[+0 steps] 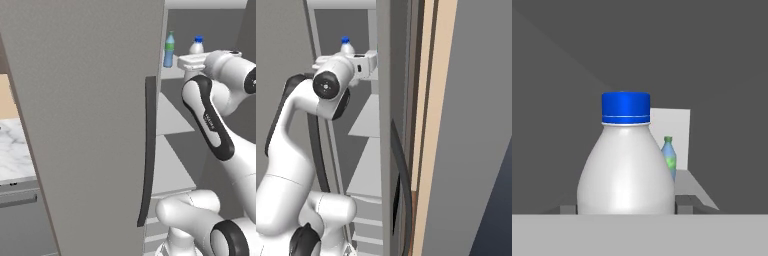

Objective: Take the bottled waters from the counter and place them in the freezer to freeze. Close the freezer door after placing the bottles.

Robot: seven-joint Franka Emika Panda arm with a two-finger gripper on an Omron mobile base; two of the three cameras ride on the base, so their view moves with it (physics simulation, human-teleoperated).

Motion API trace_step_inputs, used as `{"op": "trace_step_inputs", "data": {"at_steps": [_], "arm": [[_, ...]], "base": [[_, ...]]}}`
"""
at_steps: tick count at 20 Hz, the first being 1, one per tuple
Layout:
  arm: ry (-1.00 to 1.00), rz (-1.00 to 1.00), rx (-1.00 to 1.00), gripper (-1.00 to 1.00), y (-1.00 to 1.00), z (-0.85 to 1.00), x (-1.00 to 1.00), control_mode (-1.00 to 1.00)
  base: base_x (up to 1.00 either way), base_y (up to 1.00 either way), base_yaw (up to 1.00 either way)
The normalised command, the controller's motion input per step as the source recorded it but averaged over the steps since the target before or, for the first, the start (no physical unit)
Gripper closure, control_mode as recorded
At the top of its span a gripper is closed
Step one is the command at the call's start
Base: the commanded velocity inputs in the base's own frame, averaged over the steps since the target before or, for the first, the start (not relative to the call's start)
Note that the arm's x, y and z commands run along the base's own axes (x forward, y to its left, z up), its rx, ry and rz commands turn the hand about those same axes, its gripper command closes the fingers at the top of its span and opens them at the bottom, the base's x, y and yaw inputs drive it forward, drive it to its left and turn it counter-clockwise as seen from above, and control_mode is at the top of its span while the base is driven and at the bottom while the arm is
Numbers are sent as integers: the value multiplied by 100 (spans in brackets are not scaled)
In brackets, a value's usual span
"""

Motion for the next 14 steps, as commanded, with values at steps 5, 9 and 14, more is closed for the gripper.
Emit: {"op": "trace_step_inputs", "data": {"at_steps": [5, 9, 14], "arm": [[0, 0, 0, 100, 0, 0, 35, -100], [0, 0, 0, 100, 0, 0, 45, -100], [0, 0, 0, 100, 0, 0, 46, -100]], "base": [[0, 0, 0], [0, 0, 0], [0, 0, 0]]}}
